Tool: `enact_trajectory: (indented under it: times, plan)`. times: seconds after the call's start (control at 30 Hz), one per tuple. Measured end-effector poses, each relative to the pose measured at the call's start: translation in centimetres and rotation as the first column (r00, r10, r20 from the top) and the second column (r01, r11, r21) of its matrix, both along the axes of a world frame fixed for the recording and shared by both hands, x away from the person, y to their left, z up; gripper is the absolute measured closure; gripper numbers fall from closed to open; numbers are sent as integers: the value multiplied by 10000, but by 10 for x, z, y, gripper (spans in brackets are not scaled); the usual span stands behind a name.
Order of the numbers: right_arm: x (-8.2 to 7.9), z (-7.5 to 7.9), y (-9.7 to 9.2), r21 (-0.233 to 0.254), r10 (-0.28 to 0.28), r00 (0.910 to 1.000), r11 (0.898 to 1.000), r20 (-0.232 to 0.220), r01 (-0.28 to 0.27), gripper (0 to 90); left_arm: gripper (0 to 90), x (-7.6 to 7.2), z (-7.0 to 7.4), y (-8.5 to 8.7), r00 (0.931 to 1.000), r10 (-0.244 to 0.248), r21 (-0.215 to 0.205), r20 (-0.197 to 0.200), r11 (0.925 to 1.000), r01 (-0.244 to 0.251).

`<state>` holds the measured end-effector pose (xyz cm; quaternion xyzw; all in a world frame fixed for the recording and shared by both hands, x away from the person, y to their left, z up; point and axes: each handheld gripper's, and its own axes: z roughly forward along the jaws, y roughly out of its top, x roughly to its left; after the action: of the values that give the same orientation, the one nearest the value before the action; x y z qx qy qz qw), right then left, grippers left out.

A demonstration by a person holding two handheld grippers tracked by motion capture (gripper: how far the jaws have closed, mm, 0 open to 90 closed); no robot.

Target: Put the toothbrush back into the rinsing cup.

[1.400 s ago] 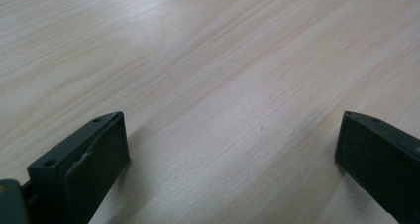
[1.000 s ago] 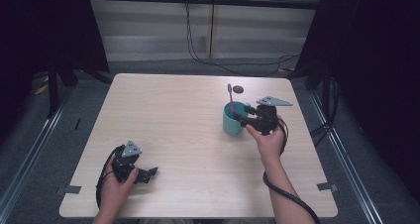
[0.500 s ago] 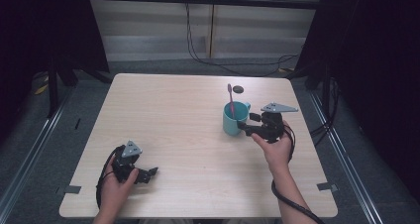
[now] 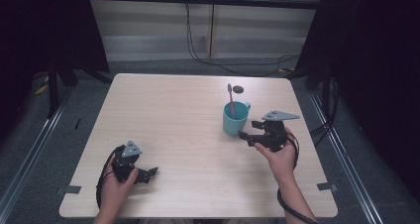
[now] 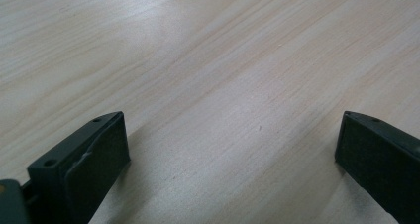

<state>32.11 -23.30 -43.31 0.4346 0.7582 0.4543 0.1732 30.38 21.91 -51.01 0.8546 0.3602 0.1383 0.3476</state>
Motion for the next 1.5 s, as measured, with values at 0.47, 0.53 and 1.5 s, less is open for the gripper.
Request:
enact_trajectory:
  times: [0.47,0.53,1.5]
  plan:
    - [-16,-21,-3,-313,379,9980,9987,-505,-395,234,0,0,0,0,10000,22,-69,6,10000,-22]
    - [-18,-24,-5,-326,379,9978,9987,-544,-397,234,0,0,0,0,10000,22,-67,8,10000,-22]
    - [-44,-66,-22,-615,132,9929,9979,-1182,-206,208,0,0,0,-1,10000,55,-56,-11,10000,-55]
